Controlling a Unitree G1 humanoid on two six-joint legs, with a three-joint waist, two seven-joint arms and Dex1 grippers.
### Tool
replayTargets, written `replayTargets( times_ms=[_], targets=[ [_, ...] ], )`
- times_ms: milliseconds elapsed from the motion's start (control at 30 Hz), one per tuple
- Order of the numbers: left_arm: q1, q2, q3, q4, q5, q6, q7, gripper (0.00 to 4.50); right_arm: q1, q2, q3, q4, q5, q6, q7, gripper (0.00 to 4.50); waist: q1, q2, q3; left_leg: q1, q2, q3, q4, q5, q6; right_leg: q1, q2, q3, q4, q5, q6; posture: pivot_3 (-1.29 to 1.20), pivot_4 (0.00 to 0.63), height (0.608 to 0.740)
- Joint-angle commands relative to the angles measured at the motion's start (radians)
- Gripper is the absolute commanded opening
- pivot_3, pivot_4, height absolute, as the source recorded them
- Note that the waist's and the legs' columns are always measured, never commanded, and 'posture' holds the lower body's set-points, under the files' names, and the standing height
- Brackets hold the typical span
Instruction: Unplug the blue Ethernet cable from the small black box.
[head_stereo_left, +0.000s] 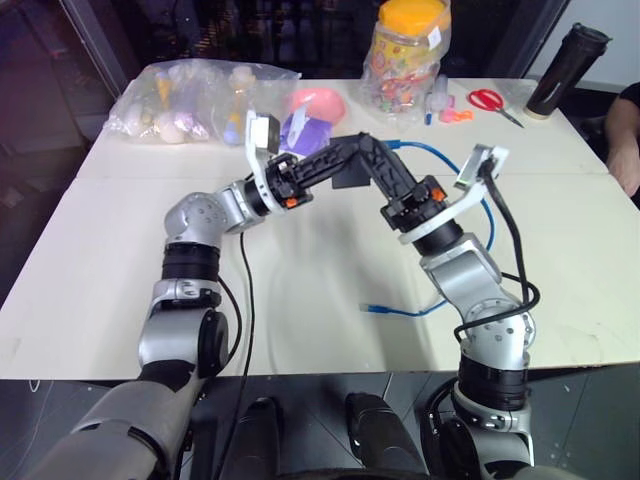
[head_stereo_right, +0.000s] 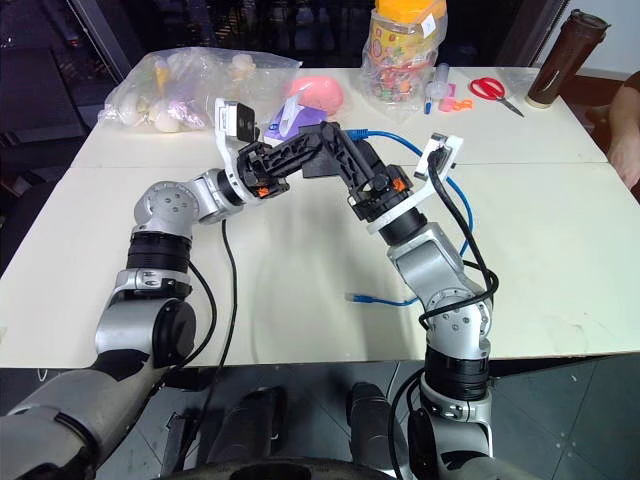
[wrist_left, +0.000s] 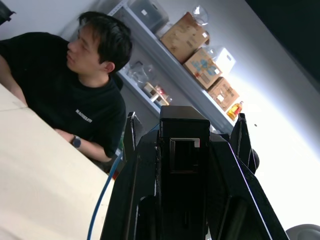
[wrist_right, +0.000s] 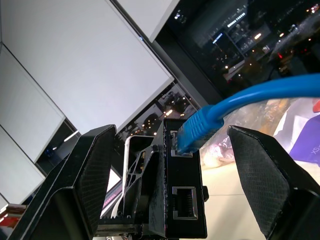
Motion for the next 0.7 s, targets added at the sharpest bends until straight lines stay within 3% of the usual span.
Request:
replayTargets(
  times_ms=[33,167,233,267,400,433,467,700],
  targets=[
    [-0.003,0.007,0.009,-0.019,-0.018,-0.012,-0.003,0.5,-0.014,0.001,-0.012,-0.007,0.013,-0.024,-0.001,3.7,0.0,0.0,0.0,0.0,0.0,0.0,0.0,0.0,0.0,0.0,0.0,0.0,0.0,0.0,0.0,0.0,0.15,0.739],
    [-0.003,0.007,0.008,-0.018,-0.018,-0.014,-0.002,0.5,-0.011,0.0,-0.006,-0.001,0.012,-0.025,0.003,3.7,0.0,0.0,0.0,0.0,0.0,0.0,0.0,0.0,0.0,0.0,0.0,0.0,0.0,0.0,0.0,0.0,0.15,0.739],
    [-0.003,0.006,0.007,-0.02,-0.017,-0.015,-0.001,0.5,-0.011,0.006,-0.004,0.001,0.01,-0.033,0.007,3.2,0.0,0.0,0.0,0.0,0.0,0.0,0.0,0.0,0.0,0.0,0.0,0.0,0.0,0.0,0.0,0.0,0.15,0.739],
    [-0.002,0.006,0.006,-0.02,-0.017,-0.015,-0.001,0.5,-0.012,0.01,-0.003,0.002,0.009,-0.039,0.011,2.9,0.0,0.0,0.0,0.0,0.0,0.0,0.0,0.0,0.0,0.0,0.0,0.0,0.0,0.0,0.0,0.0,0.15,0.739],
    [-0.002,0.006,0.006,-0.021,-0.018,-0.014,0.001,0.5,-0.01,0.011,0.007,0.001,0.0,-0.045,0.016,0.96,0.0,0.0,0.0,0.0,0.0,0.0,0.0,0.0,0.0,0.0,0.0,0.0,0.0,0.0,0.0,0.0,0.15,0.739],
    [-0.002,0.006,0.007,-0.022,-0.019,-0.014,0.001,0.5,-0.01,0.012,0.009,0.001,0.0,-0.046,0.015,0.28,0.0,0.0,0.0,0.0,0.0,0.0,0.0,0.0,0.0,0.0,0.0,0.0,0.0,0.0,0.0,0.0,0.15,0.739],
    [-0.002,0.006,0.007,-0.022,-0.019,-0.014,0.002,0.5,-0.01,0.013,0.01,0.001,0.0,-0.047,0.015,0.03,0.0,0.0,0.0,0.0,0.0,0.0,0.0,0.0,0.0,0.0,0.0,0.0,0.0,0.0,0.0,0.0,0.15,0.739],
    [0.001,0.005,0.005,-0.026,-0.022,-0.017,0.008,0.5,-0.008,0.007,0.026,0.006,-0.008,-0.044,0.014,0.03,0.0,0.0,0.0,-0.001,0.0,0.0,0.0,0.0,0.0,-0.001,0.0,0.0,0.0,0.0,0.0,0.0,0.15,0.739]
  ],
)
